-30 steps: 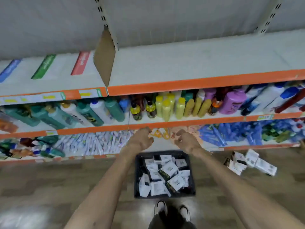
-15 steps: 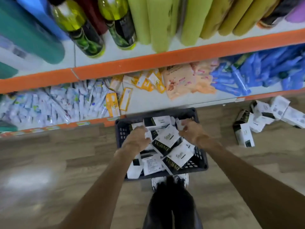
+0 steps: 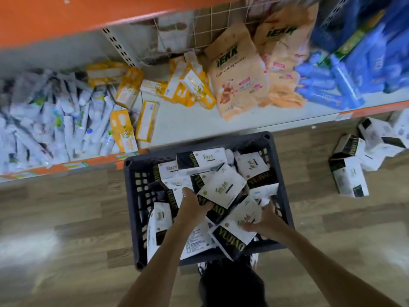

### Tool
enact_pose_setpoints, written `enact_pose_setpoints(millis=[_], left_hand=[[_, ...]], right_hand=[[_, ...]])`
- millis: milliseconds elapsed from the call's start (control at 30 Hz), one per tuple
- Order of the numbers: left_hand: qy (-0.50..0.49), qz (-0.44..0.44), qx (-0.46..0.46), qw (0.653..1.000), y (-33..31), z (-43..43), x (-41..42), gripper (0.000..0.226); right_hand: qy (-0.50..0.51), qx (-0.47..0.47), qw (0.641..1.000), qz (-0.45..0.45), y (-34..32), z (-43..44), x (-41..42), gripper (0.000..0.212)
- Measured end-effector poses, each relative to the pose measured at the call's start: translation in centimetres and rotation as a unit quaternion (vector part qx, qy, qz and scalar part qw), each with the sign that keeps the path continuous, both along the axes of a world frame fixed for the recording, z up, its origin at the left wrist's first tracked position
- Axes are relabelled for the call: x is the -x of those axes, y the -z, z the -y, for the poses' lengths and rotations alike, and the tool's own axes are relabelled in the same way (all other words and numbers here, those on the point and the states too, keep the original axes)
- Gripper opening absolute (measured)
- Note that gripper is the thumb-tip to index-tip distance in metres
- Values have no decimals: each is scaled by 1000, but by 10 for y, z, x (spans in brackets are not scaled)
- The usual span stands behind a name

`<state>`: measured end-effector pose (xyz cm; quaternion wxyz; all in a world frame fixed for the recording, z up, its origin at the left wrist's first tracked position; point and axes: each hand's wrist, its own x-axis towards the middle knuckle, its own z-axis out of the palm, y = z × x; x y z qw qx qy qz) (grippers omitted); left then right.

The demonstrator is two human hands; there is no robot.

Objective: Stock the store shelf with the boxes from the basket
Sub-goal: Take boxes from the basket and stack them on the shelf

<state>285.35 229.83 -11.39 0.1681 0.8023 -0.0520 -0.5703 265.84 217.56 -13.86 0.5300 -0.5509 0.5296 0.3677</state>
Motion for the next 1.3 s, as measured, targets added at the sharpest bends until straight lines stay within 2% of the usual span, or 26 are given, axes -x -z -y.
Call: enact_pose_setpoints(millis=[67, 133, 167, 233, 333, 467, 600, 667, 733, 800, 900, 1000, 1033, 1100, 1200, 1300], left_hand=[[-41, -11, 9, 999, 3, 0, -3, 75], [-62, 3, 21, 998, 4, -4, -4, 58], [-68, 8, 25, 997, 2, -8, -3, 57], [-67, 17, 30, 997, -4, -15, -1, 58], [-63, 46, 33, 996, -25, -21, -1, 57], [-72, 64, 24, 995, -81, -23, -16, 55], [-78, 85, 56, 992, -196, -21, -43, 30], [-99, 96, 103, 985, -272, -18, -56, 24], [-125, 87, 162, 975, -357, -12, -70, 27], [-112, 93, 209, 967, -445, -7, -81, 28], [-121, 132, 280, 943, -564, 6, -95, 24], [-139, 174, 313, 923, -662, 13, -110, 28], [-133, 192, 319, 918, -687, 14, -115, 26], [-89, 228, 336, 909, -725, 14, -127, 23], [-38, 252, 295, 921, -760, 12, -146, 16], [-92, 211, 327, 916, -776, 12, -165, 26]], right_hand=[[-20, 14, 999, -28, 4, 3, 1, 119], [-63, 10, 997, -53, 8, 4, 3, 117], [-67, 0, 996, -60, 8, 3, 3, 113], [-43, -13, 997, -64, 4, -3, 2, 107], [84, -25, 996, -7, -13, -14, -1, 96], [122, 36, 991, 37, -69, -13, -10, 83], [158, 110, 979, 70, -177, 19, -17, 57], [180, 115, 972, 97, -248, 43, -22, 55], [213, 107, 964, 114, -331, 64, -31, 55], [223, 129, 956, 143, -412, 79, -41, 61], [178, 223, 934, 217, -525, 100, -66, 88], [158, 274, 907, 276, -618, 115, -89, 92], [150, 288, 898, 297, -642, 119, -96, 93], [124, 336, 879, 314, -683, 124, -111, 79], [83, 376, 867, 318, -724, 132, -129, 64], [91, 367, 849, 370, -751, 142, -139, 59]])
